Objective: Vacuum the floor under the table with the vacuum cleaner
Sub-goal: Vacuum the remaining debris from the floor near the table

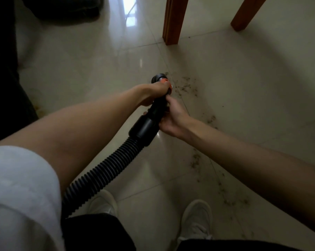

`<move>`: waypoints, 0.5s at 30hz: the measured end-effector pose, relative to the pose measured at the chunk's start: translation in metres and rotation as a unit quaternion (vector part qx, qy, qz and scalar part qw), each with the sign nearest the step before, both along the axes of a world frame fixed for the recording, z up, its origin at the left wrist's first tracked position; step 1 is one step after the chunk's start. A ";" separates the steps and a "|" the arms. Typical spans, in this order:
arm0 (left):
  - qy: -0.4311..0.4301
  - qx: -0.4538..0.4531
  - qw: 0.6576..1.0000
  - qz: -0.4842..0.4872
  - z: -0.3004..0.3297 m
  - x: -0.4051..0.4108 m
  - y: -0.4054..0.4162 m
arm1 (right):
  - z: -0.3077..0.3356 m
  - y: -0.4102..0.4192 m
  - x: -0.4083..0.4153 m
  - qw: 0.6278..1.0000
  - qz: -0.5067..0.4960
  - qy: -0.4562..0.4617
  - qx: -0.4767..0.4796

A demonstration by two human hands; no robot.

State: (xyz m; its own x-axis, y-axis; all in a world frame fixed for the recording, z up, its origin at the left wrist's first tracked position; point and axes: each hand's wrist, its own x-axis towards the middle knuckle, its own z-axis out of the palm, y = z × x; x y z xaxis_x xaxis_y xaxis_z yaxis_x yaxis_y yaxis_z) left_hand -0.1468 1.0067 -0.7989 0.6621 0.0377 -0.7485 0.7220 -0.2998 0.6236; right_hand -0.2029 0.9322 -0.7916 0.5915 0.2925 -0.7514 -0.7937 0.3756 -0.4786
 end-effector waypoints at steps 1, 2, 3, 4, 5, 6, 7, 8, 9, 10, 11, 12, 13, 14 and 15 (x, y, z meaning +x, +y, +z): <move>0.009 -0.002 1.000 -0.006 -0.003 0.002 0.000 | 0.002 0.002 -0.001 1.000 -0.004 -0.015 -0.004; 0.016 -0.005 1.000 -0.012 -0.005 0.003 -0.001 | 0.005 0.003 -0.001 0.999 0.003 -0.038 -0.023; 0.022 -0.012 1.000 -0.019 -0.005 0.005 -0.001 | 0.006 0.002 -0.001 0.996 0.018 -0.064 -0.057; 0.020 -0.021 0.999 -0.025 -0.005 0.006 -0.002 | 0.004 0.000 0.001 0.991 0.031 -0.087 -0.094; 0.018 -0.031 0.999 -0.027 -0.003 0.007 -0.003 | 0.001 -0.004 0.004 0.986 0.043 -0.100 -0.130; 0.015 -0.044 0.999 -0.024 -0.001 0.008 -0.004 | -0.002 -0.010 0.007 0.980 0.056 -0.110 -0.159; 0.013 -0.049 0.998 -0.025 0.001 0.008 -0.006 | -0.002 -0.016 0.010 0.972 0.073 -0.122 -0.186; 0.006 -0.053 0.998 -0.021 -0.001 0.009 -0.007 | -0.001 -0.022 0.012 0.965 0.092 -0.132 -0.206; 0.003 -0.059 0.998 -0.014 0.000 0.010 -0.010 | -0.001 -0.029 0.015 0.958 0.105 -0.141 -0.226; 0.000 -0.073 0.997 0.000 0.002 0.009 -0.014 | 0.001 -0.034 0.017 0.952 0.111 -0.146 -0.245; 0.004 -0.078 0.997 0.014 0.004 0.009 -0.018 | 0.003 -0.038 0.021 0.945 0.111 -0.148 -0.268; 0.007 -0.086 0.996 0.028 0.004 0.011 -0.022 | 0.005 -0.041 0.024 0.938 0.112 -0.151 -0.292; 0.011 -0.102 0.994 0.045 0.004 0.014 -0.027 | 0.006 -0.044 0.028 0.929 0.117 -0.157 -0.314; 0.009 -0.121 0.990 0.067 0.002 0.016 -0.032 | 0.006 -0.047 0.031 0.922 0.126 -0.161 -0.330; 0.004 -0.134 0.987 0.090 0.002 0.018 -0.038 | 0.006 -0.050 0.035 0.916 0.137 -0.163 -0.339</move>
